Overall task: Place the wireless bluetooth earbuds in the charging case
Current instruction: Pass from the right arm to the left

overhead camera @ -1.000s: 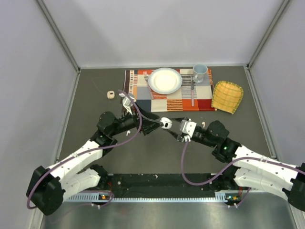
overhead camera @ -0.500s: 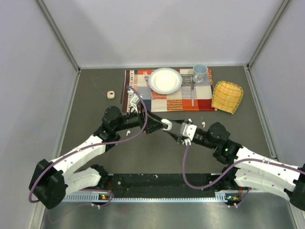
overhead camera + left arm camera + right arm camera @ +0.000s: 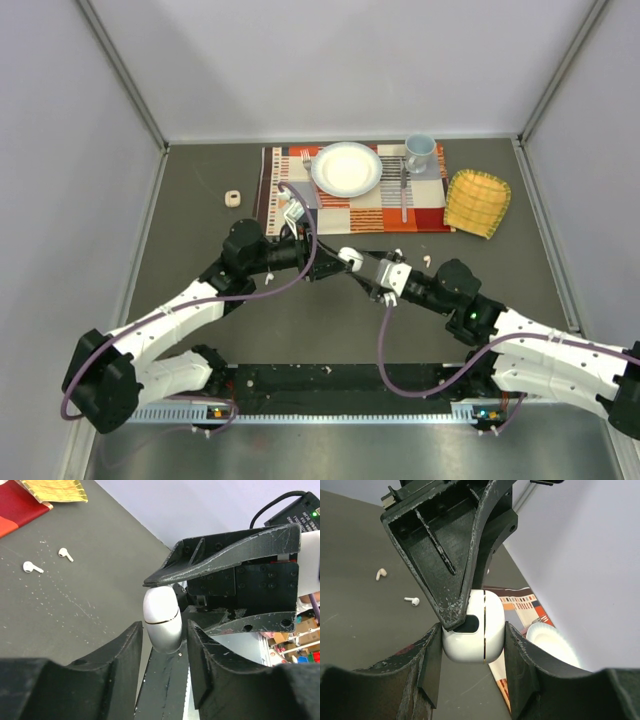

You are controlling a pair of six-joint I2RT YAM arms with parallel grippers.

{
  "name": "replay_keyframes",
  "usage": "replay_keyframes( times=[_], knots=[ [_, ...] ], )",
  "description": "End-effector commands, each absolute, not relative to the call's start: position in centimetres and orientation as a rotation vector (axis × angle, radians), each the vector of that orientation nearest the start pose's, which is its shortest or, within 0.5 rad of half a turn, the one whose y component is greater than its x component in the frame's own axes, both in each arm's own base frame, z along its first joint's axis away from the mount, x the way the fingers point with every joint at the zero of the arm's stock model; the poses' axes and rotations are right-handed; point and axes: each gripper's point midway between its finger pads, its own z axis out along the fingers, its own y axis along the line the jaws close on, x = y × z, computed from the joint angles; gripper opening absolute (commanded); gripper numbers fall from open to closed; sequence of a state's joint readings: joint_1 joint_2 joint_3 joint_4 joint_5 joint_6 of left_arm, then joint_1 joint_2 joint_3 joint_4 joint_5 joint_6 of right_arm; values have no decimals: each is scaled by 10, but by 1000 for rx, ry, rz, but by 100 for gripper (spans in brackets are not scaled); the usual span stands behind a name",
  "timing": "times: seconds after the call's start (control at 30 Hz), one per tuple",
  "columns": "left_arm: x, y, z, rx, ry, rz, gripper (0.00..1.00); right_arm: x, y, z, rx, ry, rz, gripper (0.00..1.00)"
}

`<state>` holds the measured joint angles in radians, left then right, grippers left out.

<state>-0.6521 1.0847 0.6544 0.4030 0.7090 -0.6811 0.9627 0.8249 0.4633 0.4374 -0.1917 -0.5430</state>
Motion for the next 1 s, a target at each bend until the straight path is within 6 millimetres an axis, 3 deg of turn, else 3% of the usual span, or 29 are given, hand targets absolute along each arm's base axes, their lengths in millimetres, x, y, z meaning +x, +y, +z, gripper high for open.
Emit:
replay_keyframes(
  times=[0.0,0.33,0.43,0.57,0.6,0.73,0.83,0.87,0.97],
  knots=[
    [188,-314,280,633,1675,-1530,43,183,292,276,-1110,930,484,0],
    [189,-320,282,647,1655,-1532,42,182,294,274,-1115,926,494,0],
    [188,-321,283,657,1646,-1535,36,182,294,275,-1110,922,495,0],
    [189,-321,283,652,1644,-1526,18,178,295,277,-1111,908,512,0],
    [189,-321,283,655,1637,-1522,8,178,296,277,-1112,907,513,0],
    [187,-318,288,669,1585,-1504,0,177,295,278,-1113,912,524,1],
    [187,-316,290,677,1551,-1484,0,176,294,282,-1087,924,546,15],
    [186,-316,291,683,1542,-1478,0,176,293,284,-1072,929,551,34],
    [186,-313,289,682,1519,-1446,0,177,291,289,-1032,946,573,62]
  ],
)
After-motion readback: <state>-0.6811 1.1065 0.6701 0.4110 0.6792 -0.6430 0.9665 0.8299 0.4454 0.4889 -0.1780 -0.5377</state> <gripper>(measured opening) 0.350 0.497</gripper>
